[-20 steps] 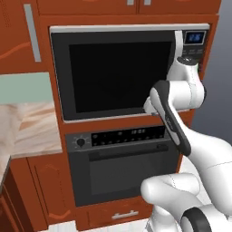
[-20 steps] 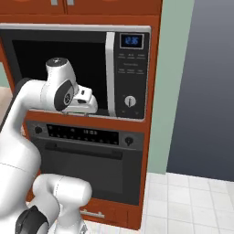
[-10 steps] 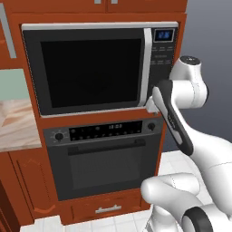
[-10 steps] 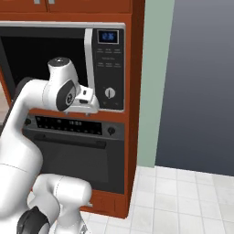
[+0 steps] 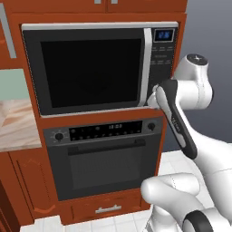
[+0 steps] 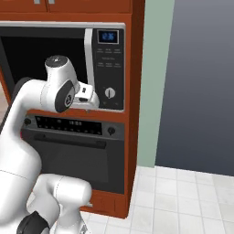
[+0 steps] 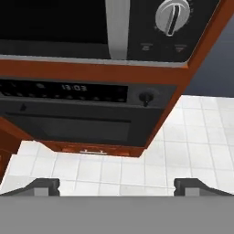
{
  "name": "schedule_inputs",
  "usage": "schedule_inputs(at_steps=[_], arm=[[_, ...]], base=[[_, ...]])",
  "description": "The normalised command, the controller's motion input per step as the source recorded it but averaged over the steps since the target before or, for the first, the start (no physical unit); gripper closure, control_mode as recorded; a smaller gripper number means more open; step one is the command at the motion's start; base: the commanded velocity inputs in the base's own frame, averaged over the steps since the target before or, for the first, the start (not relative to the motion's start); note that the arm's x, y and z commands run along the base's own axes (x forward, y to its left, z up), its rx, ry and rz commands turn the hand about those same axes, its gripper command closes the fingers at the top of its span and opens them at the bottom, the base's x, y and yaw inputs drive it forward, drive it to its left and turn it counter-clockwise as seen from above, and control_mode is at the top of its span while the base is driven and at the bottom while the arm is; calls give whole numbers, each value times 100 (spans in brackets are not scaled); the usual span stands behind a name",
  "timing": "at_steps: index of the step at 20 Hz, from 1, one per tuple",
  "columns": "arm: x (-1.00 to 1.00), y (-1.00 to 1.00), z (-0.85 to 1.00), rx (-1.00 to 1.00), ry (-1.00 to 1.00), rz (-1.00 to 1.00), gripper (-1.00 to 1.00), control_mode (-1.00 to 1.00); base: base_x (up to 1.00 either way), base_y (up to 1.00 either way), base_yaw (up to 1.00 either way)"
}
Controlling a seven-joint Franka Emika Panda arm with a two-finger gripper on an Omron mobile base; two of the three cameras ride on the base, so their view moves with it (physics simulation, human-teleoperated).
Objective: The microwave is finished heating the shrimp and tomato. Take the bowl containing the food and place it on the dining counter.
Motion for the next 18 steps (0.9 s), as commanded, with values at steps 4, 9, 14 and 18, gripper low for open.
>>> schedule_inputs(at_steps=[4, 9, 14, 18], arm=[[0, -5, 54, 7, -41, 0, -100, -100], [33, 4, 33, 4, -23, 0, -100, -100], [47, 1, 19, 1, -25, 0, -100, -100], [53, 8, 1, 1, -16, -1, -100, -100]], base=[[0, 0, 0], [0, 0, 0], [0, 0, 0], [0, 0, 0]])
